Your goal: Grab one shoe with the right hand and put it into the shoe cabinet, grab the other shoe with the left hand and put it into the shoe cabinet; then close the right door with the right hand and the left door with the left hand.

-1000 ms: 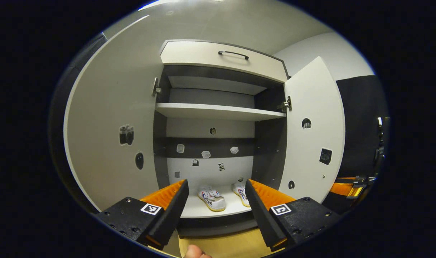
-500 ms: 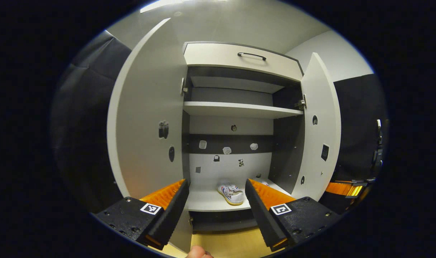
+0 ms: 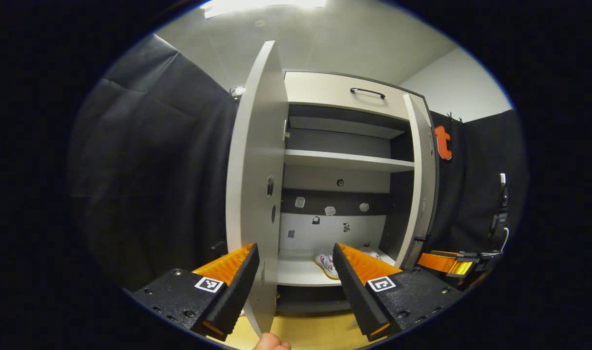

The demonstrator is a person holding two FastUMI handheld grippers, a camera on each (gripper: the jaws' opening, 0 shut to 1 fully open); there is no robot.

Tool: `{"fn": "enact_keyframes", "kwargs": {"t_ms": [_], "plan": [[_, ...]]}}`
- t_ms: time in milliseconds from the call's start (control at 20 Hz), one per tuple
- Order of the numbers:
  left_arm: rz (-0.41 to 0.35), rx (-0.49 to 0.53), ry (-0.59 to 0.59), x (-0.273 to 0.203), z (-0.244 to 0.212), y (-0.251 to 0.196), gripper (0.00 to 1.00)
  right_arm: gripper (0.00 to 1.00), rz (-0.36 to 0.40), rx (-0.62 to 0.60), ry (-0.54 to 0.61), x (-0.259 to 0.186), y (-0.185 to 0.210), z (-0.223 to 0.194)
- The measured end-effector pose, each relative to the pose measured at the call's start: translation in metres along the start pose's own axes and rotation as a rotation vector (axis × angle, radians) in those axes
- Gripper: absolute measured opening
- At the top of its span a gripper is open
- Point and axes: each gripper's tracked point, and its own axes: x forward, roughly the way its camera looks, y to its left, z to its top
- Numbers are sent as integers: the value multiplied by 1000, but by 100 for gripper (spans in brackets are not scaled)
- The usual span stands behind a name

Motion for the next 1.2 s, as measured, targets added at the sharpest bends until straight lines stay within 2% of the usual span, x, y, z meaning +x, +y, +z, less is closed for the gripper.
{"fn": "enact_keyframes", "kwargs": {"t_ms": [100, 150, 250, 300, 350, 500, 550, 600, 650, 700, 750, 800, 850, 900, 1050, 1200], "plan": [[5, -15, -7, -7, 3, 5, 92, 83, 5, -3, 9, 3, 3, -2], [11, -19, -8, -13, 5, 8, 93, 75, 6, -7, 12, 3, 4, -4], [26, -24, -14, -22, 8, 15, 95, 75, 5, -19, 16, 2, 6, -7], [38, -26, -20, -29, 12, 20, 91, 75, 3, -25, 16, 2, 6, -7], [55, -26, -22, -31, 13, 27, 95, 75, 2, -31, 18, 1, 7, -8], [127, -24, -26, -36, 12, 59, 95, 75, -8, -55, 12, -2, 9, -8], [157, -24, -23, -35, 11, 73, 95, 75, -15, -65, 7, -4, 8, -7], [180, -25, -19, -34, 10, 83, 90, 75, -20, -74, 1, -5, 8, -6], [195, -27, -14, -32, 7, 92, 95, 83, -25, -79, -3, -8, 10, -5], [201, -30, -8, -30, 4, 98, 95, 83, -30, -80, -4, -10, 10, -5], [200, -32, -2, -26, 1, 103, 91, 83, -34, -79, -6, -12, 9, -4], [200, -29, 7, -23, -3, 107, 95, 83, -39, -78, -11, -13, 8, -2], [200, -23, 14, -19, -7, 111, 91, 83, -44, -76, -16, -14, 7, 0], [196, -15, 25, -16, -10, 113, 95, 83, -51, -75, -21, -14, 2, 0], [186, 17, 45, -12, -17, 113, 95, 83, -74, -78, -24, -15, -6, 3], [143, 32, 57, -9, -18, 109, 95, 83, -85, -77, -23, -12, -11, 3]]}}
